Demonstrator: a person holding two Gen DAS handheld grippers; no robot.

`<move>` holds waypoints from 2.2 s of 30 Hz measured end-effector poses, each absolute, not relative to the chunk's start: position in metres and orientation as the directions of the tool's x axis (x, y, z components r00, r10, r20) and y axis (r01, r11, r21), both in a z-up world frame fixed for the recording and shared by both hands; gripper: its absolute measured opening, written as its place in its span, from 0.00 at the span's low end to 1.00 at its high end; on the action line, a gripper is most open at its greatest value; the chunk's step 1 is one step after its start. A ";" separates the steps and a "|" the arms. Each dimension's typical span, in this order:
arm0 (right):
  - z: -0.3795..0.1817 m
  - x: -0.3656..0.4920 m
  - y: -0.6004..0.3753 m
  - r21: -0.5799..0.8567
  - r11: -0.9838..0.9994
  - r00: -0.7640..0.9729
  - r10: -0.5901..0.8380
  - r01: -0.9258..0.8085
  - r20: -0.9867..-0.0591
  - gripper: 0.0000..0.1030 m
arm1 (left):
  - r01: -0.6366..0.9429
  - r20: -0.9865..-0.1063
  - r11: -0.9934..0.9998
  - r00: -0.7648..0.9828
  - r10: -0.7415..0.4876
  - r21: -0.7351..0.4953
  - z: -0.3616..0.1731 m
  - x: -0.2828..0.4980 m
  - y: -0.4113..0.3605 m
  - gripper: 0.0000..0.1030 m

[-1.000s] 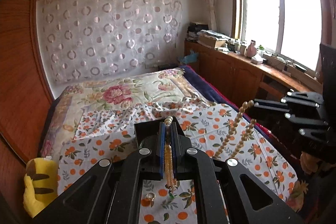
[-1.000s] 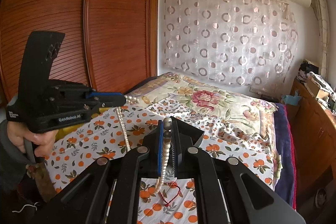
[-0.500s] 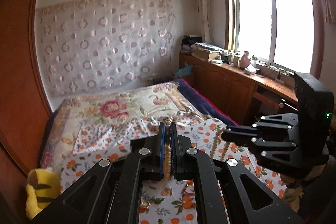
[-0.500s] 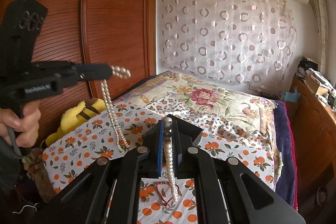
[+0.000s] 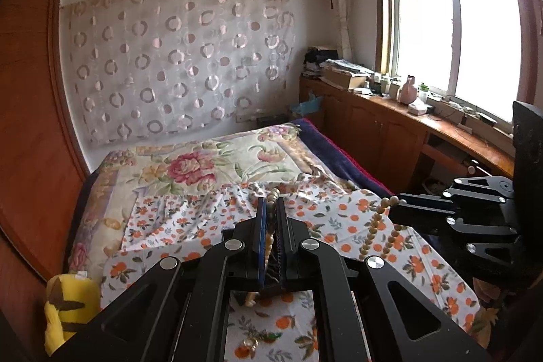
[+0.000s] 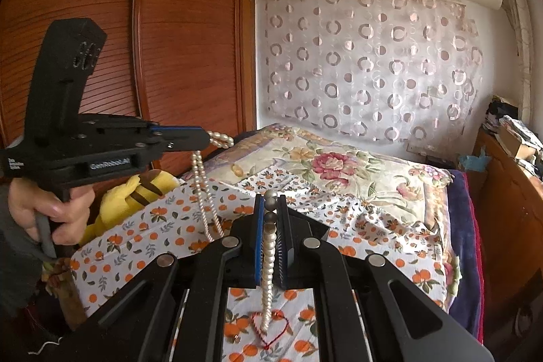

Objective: Organize jewelry
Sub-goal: 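Lift both pearl strands and carry them toward the black box, then release the pearl strand into the box from the left tool while the right tool releases its strand, then grasp the red bead bracelet with the right tool while the left tool reaches the gold ring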

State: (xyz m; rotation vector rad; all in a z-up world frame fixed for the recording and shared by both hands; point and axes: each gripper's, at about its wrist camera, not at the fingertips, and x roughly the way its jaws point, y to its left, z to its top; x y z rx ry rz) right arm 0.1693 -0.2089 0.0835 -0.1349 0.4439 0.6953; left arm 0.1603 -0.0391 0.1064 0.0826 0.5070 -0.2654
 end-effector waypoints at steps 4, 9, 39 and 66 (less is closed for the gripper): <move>0.087 0.187 -0.206 0.034 0.758 0.676 0.599 -0.651 -0.429 0.08 | 0.266 -0.497 0.964 0.839 -0.221 0.020 0.106 0.183 -0.039 0.04; 0.093 0.209 -0.205 0.041 0.755 0.678 0.610 -0.654 -0.411 0.08 | 0.268 -0.523 0.963 0.824 -0.218 0.020 0.095 0.211 -0.040 0.04; 0.002 0.287 -0.165 0.110 0.745 0.578 0.593 -0.658 -0.561 0.09 | 0.221 -0.677 0.974 0.708 -0.202 -0.060 -0.035 0.228 0.004 0.37; -0.112 0.201 -0.192 0.047 0.757 0.468 0.449 -0.651 -0.761 0.20 | 0.234 -0.777 0.972 0.607 -0.167 -0.026 -0.106 0.154 0.004 0.46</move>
